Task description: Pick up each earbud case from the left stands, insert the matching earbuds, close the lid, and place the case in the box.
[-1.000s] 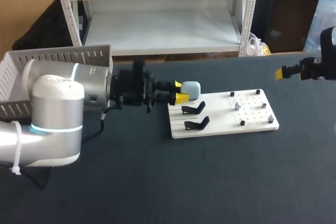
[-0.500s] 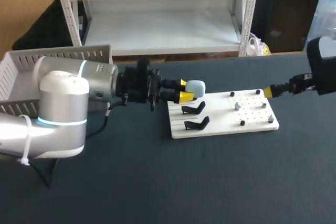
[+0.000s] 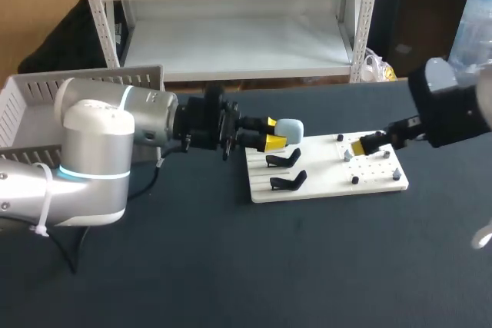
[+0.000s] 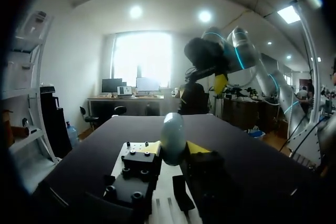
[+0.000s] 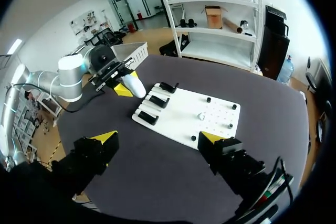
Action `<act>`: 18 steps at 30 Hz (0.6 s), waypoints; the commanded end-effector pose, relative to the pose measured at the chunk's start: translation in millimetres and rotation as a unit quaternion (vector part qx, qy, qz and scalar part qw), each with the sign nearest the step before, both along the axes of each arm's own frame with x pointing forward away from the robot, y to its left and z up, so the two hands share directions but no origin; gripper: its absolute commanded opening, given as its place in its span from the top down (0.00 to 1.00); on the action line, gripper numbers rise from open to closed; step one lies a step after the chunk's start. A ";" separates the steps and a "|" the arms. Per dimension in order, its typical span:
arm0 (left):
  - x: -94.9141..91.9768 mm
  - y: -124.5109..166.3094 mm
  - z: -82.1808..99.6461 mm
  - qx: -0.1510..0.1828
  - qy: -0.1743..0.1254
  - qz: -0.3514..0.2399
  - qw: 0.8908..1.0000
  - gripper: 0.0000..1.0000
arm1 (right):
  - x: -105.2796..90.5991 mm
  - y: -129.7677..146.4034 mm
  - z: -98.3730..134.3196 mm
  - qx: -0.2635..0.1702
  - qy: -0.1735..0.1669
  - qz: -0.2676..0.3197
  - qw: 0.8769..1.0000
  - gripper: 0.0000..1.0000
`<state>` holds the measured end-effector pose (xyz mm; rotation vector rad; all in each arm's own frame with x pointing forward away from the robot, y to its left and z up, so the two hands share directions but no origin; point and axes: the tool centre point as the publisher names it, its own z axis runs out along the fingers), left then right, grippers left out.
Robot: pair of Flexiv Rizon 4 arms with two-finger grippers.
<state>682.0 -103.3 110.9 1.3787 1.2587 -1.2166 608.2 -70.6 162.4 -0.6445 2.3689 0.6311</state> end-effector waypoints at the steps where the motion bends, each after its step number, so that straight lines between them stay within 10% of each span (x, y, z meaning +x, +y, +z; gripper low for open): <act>1: 0.0 0.1 -0.3 -0.001 0.000 0.000 1.000 1.00 | 2.1 18.3 -1.4 -0.008 0.002 -0.004 1.000 0.00; 18: 0.0 0.1 -0.3 -0.001 0.000 0.000 1.000 1.00 | 19.7 66.0 -9.6 0.000 0.031 0.014 0.999 0.00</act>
